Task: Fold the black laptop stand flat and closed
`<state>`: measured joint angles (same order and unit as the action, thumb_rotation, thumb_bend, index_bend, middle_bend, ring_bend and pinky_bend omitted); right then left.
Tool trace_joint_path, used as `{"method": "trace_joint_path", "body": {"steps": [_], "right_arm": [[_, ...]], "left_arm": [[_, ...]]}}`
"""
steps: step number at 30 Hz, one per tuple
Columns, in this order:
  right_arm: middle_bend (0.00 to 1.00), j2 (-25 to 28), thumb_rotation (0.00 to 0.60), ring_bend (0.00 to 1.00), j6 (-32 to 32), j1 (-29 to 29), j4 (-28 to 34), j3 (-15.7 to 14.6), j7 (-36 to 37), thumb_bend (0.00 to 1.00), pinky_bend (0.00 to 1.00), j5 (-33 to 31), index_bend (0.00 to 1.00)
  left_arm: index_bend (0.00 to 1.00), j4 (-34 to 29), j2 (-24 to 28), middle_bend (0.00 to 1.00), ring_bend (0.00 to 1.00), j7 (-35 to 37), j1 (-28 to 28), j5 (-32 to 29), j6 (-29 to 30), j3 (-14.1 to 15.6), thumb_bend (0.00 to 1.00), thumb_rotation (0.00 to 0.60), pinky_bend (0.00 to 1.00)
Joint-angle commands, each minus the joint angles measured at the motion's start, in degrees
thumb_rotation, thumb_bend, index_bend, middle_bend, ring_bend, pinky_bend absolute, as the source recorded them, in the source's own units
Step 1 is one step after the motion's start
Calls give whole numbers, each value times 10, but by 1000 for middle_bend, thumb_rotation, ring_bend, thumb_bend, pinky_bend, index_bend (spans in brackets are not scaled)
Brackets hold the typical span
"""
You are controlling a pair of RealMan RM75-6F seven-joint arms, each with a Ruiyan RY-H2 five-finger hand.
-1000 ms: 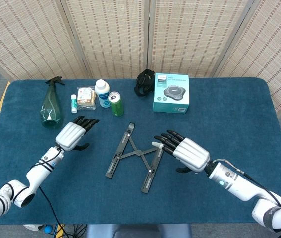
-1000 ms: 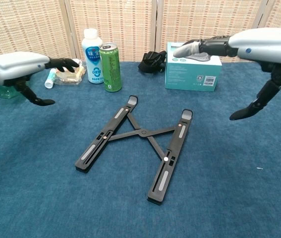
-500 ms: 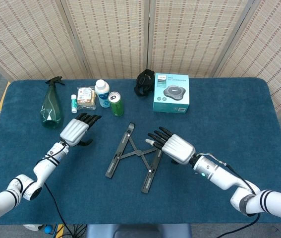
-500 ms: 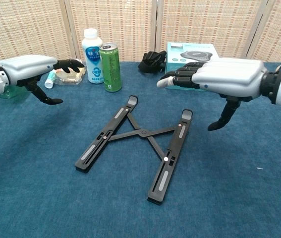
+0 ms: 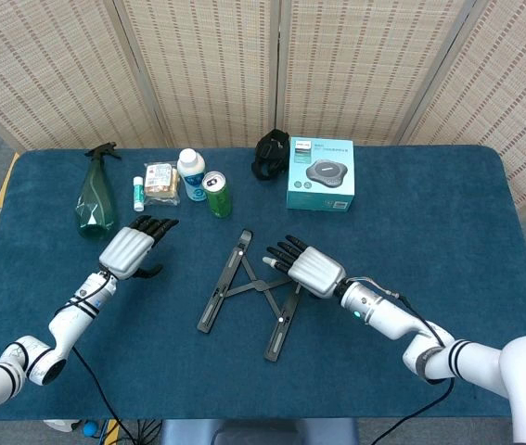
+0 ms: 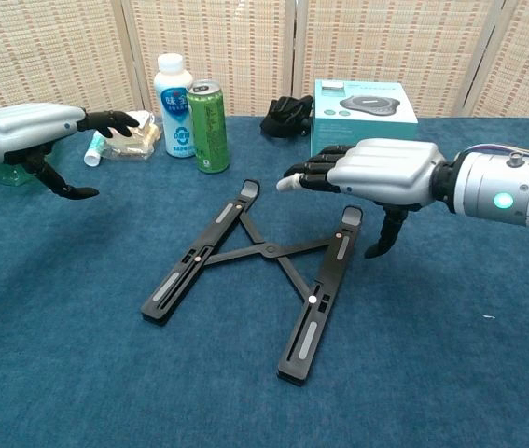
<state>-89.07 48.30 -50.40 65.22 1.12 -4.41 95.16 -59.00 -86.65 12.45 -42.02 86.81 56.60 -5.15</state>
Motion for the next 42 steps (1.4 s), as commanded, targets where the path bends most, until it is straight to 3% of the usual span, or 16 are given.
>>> {"method": "trace_joint_path", "body": {"steps": [1, 10, 28, 37, 42], "right_arm": [[0, -17, 600, 0, -1, -6, -23, -4, 0, 0, 0, 3, 0], [0, -59, 600, 0, -1, -21, -83, -6, 3, 0, 0, 4, 0], [0, -168, 600, 0, 7, -66, -212, 27, -2, 0, 0, -14, 0], [0, -172, 600, 0, 19, -69, -217, 22, 8, 0, 0, -15, 0], [0, -170, 600, 0, 27, -62, -208, 16, 0, 0, 0, -17, 0]], "left_arm": [[48, -4, 3, 106, 138, -1, 3, -2, 2, 3, 241, 600, 71], [48, -12, 10, 106, 138, 2, 10, -5, 7, 10, 241, 600, 71], [50, -6, -2, 106, 138, 12, 18, -14, 3, 19, 241, 600, 71], [27, 45, -43, 92, 127, 24, 16, -7, 2, 26, 241, 600, 71], [0, 65, -64, 29, 44, 31, 18, -6, -2, 32, 164, 600, 57]]}}
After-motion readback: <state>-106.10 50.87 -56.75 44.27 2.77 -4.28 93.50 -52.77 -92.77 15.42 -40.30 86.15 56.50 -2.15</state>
